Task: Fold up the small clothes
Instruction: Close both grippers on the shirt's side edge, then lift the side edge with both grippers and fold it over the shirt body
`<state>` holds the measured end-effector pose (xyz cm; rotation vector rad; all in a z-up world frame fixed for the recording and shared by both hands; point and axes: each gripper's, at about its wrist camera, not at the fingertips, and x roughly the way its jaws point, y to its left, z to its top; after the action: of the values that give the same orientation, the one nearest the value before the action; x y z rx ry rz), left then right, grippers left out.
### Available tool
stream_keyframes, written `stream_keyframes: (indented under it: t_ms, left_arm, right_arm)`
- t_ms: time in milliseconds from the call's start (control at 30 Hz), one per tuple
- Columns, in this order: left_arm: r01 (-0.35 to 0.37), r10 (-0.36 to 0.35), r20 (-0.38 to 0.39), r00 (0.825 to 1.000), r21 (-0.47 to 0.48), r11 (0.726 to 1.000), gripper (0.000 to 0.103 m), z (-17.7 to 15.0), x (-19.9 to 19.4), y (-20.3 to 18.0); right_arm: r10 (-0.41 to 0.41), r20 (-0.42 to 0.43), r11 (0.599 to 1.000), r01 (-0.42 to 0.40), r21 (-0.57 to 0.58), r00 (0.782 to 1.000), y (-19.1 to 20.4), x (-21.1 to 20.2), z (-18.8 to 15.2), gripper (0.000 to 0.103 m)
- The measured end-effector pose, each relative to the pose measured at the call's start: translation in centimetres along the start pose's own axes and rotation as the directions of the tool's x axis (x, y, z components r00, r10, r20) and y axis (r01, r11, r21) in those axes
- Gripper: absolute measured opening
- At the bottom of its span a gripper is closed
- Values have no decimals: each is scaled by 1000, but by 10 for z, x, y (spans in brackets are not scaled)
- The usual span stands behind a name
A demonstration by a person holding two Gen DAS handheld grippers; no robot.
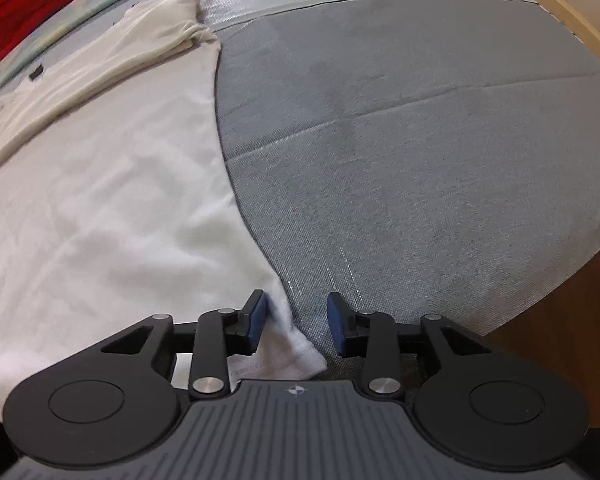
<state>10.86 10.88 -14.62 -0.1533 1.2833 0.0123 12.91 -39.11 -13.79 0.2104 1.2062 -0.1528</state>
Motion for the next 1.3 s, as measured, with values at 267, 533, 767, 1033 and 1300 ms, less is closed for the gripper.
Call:
stream_keyframes:
  t_ms: [267,533,767,1033,1300]
  left_arm:
    - [-7,7,3,1000,9,1000,19,0,0,-1]
    - [6,-7,8,1000,38,999,16,-2,-1,-7]
    - [-33,33,12,999,19,999,32,-1,1,-4]
    - [-31,27,36,999,95,995,5,-6,3,-16]
    - [3,-20,161,987,103,995,3,-1,-26,-18]
  right_arm:
    - [-11,-1,1000,11,-20,1000,3,1,-1,47]
    - [74,-17,987,-75,-139,997,20,0,-7,10]
    - [67,-12,993,-68,-93,998,14,-1,-5,11]
    - [44,-9,985,-45,-166,999,24,0,-9,12]
    - [124,75,987,-115,-111,989,17,-27,-3,7]
